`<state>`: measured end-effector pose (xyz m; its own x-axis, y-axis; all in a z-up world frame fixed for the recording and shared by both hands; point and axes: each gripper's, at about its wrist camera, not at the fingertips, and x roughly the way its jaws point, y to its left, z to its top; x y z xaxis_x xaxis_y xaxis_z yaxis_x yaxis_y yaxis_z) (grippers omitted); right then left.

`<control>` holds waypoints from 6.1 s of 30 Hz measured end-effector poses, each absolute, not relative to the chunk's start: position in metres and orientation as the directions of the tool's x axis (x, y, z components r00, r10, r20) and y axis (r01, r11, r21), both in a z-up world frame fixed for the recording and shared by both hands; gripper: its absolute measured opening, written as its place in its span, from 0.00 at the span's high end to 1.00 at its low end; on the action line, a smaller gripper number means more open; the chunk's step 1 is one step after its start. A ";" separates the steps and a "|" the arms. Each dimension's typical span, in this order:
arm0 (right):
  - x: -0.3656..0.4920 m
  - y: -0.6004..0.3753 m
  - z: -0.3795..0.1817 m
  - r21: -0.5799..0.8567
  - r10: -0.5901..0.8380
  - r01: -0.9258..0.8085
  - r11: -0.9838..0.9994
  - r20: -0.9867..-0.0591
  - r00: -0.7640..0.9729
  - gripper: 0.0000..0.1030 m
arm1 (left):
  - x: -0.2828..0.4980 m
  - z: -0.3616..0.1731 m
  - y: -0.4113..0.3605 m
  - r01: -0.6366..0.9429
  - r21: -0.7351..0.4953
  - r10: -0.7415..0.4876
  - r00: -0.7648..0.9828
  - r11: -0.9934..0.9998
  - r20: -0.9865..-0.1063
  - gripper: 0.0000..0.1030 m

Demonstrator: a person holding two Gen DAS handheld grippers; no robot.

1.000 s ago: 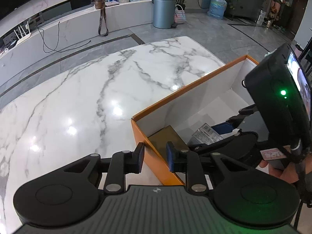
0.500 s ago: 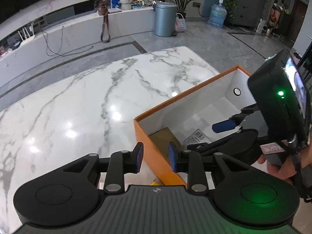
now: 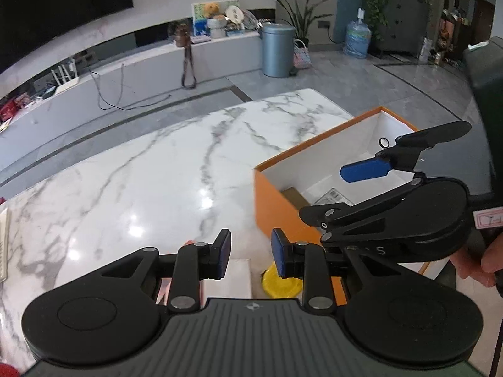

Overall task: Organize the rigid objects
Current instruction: 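Lift both tools out of the orange box, then grasp the pink tape roll with the left tool, then grasp the pink spray bottle with the right tool while the left tool holds the tape, then carry the tape roll and spray bottle over the orange box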

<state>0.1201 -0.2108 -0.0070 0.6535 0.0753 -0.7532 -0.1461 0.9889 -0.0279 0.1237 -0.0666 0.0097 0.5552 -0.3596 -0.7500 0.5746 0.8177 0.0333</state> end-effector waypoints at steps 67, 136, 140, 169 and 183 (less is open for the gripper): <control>0.154 -0.088 -0.075 0.127 0.233 -0.237 0.963 -0.831 0.505 0.42 | 0.145 -0.058 0.059 0.466 0.037 -0.202 0.452 0.884 -0.869 0.40; 0.140 -0.119 0.005 0.065 0.198 -0.223 0.973 -0.732 0.651 0.49 | 0.147 0.007 0.038 0.222 -0.068 -0.188 0.577 0.973 -0.795 0.40; 0.126 -0.149 0.029 0.047 0.174 -0.197 0.979 -0.696 0.697 0.49 | 0.143 0.030 0.012 0.254 -0.105 -0.241 0.597 0.962 -0.765 0.40; 0.092 -0.306 -0.049 0.079 0.129 -0.116 0.990 -0.837 0.532 0.58 | 0.152 -0.023 -0.166 0.461 -0.214 -0.397 0.346 0.861 -0.850 0.40; 0.090 -0.302 -0.074 0.167 0.211 -0.140 0.976 -0.885 0.416 0.68 | 0.143 -0.041 -0.191 0.514 -0.122 -0.308 0.294 0.849 -0.905 0.40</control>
<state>0.0897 -0.3018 -0.0737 0.4159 0.2107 -0.8846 -0.1398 0.9760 0.1668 0.1428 -0.1907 -0.0413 0.2942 -0.3083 -0.9047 0.5138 0.8491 -0.1223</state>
